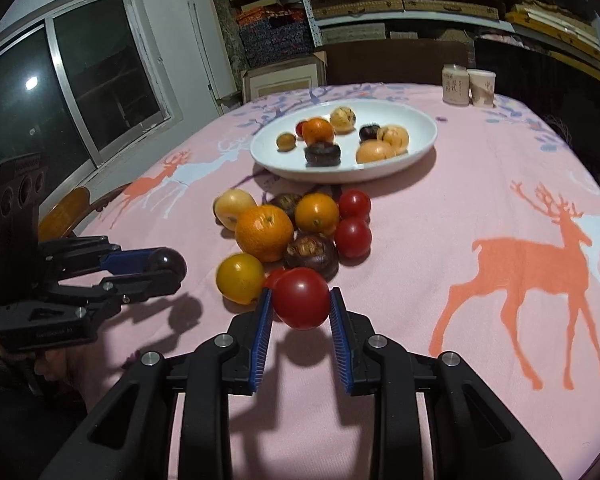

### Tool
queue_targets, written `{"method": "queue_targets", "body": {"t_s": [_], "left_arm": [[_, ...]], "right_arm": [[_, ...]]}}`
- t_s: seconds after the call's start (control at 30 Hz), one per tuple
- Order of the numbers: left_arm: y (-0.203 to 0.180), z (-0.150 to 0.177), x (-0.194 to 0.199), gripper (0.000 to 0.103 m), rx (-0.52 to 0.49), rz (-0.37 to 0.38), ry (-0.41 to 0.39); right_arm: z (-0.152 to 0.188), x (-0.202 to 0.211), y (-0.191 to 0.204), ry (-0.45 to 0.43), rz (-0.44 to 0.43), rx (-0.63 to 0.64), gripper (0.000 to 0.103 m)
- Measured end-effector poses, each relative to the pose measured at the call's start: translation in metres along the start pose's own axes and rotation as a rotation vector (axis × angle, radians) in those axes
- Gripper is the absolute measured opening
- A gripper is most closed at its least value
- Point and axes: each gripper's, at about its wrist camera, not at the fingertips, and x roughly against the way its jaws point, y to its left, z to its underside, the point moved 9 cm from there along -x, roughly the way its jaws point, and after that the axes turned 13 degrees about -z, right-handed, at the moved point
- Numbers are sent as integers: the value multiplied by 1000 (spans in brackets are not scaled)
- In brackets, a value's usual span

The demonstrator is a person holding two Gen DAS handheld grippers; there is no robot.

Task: Organize fruits
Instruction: 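Carry the mangosteen and tomato onto the white plate and release both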

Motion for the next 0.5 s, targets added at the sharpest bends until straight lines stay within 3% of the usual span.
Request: {"method": "queue_targets", "body": {"t_s": [0.27,0.5], "left_arm": [[23,-72,3,28,2,-18,-89],[47,-123,-73,28,8,-63,-27]], "right_arm": [[-74,19,-3,-71,-3,45,29],[-136,-33,-36,-31,-18,-19,29]]}}
